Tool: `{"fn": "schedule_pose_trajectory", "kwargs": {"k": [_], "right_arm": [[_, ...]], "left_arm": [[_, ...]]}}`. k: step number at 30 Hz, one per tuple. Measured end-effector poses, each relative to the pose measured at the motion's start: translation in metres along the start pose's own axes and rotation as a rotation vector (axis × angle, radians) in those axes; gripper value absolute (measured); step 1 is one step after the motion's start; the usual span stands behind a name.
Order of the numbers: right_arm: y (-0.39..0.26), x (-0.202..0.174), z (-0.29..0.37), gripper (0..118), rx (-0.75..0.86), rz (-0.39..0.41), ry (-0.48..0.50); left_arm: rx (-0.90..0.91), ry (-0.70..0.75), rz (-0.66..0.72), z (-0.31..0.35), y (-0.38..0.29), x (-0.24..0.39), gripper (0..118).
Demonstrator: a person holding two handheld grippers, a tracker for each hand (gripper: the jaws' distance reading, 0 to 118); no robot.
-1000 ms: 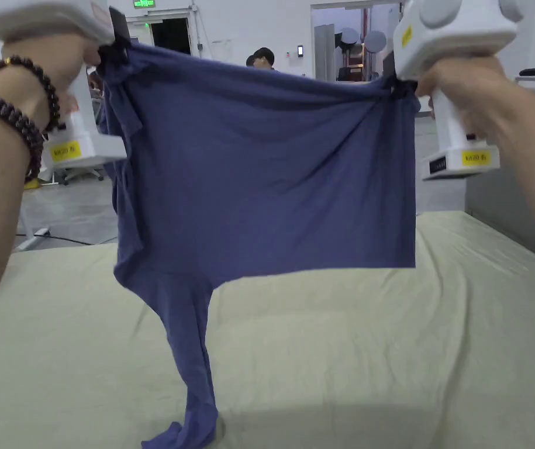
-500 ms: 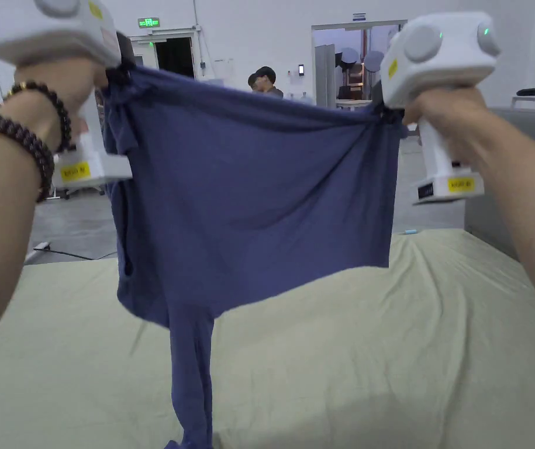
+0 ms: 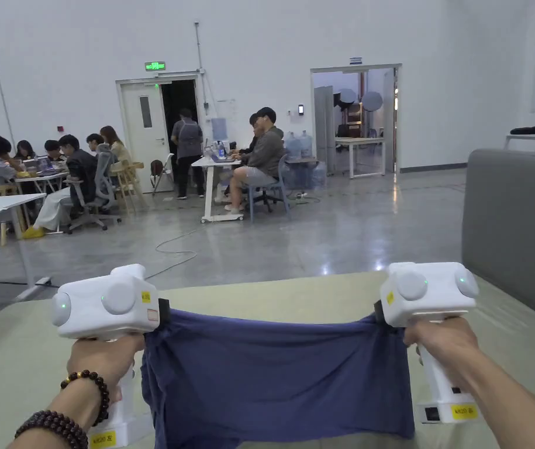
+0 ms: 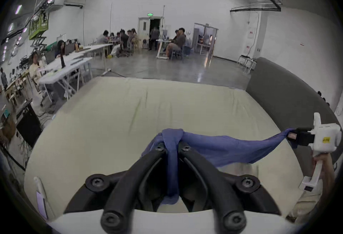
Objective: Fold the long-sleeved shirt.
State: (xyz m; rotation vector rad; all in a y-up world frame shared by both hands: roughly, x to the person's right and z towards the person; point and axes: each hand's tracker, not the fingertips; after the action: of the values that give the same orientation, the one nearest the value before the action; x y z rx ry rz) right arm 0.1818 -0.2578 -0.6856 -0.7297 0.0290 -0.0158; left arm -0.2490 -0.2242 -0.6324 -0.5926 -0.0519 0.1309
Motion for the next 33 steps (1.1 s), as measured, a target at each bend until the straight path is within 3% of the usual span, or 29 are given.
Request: {"fn": "schedule_pose_trajectory", "kwargs": {"k": [3, 6, 11, 14, 19, 23, 25, 26, 27, 28, 29, 30, 32, 33], "right_arm": [[-0.027, 0.010, 0.022, 1, 0.022, -0.023, 0.043], [-0.075, 0.015, 0.048, 1, 0.021, -0.002, 0.049], [-0.201, 0.014, 0.082, 1, -0.015, 0.066, 0.011], [-0.291, 0.020, 0.102, 1, -0.083, 0.039, -0.003], [-0.416, 0.032, 0.126, 1, -0.266, 0.026, -0.015], [-0.451, 0.035, 0.116, 1, -0.330, 0.043, -0.026], [-0.446, 0.036, 0.120, 17, -0.296, 0.036, -0.029], [-0.443, 0.036, 0.122, 37, -0.298, 0.041, -0.033], [-0.439, 0.037, 0.126, 71, -0.300, 0.046, -0.046], [-0.433, 0.038, 0.133, 107, -0.305, 0.043, -0.063], [-0.429, 0.038, 0.139, 111, -0.304, 0.038, -0.087], [-0.421, 0.039, 0.151, 111, -0.258, 0.021, -0.084], [-0.403, 0.038, 0.172, 111, -0.175, 0.019, -0.035], [-0.394, 0.034, 0.180, 110, -0.162, 0.025, -0.043]], "left_arm": [[0.029, -0.041, 0.017, 0.023, -0.021, -0.007, 2], [0.017, -0.018, -0.075, 0.055, -0.062, -0.004, 2], [-0.061, -0.058, -0.103, 0.110, -0.175, -0.004, 2], [-0.195, -0.141, -0.151, 0.134, -0.259, -0.011, 2], [-0.391, -0.130, -0.039, 0.168, -0.394, -0.023, 2], [-0.415, -0.140, 0.010, 0.169, -0.434, -0.020, 2], [-0.386, -0.138, 0.029, 0.169, -0.437, -0.019, 3], [-0.387, -0.147, 0.038, 0.168, -0.434, -0.021, 5], [-0.398, -0.150, 0.043, 0.169, -0.428, -0.023, 20], [-0.396, -0.135, 0.048, 0.175, -0.422, -0.023, 68], [-0.380, -0.123, 0.048, 0.180, -0.416, -0.024, 106], [-0.339, -0.132, 0.047, 0.187, -0.408, -0.026, 118], [-0.206, -0.164, 0.043, 0.202, -0.389, -0.029, 116], [-0.228, -0.145, 0.025, 0.214, -0.382, -0.023, 116]]}}
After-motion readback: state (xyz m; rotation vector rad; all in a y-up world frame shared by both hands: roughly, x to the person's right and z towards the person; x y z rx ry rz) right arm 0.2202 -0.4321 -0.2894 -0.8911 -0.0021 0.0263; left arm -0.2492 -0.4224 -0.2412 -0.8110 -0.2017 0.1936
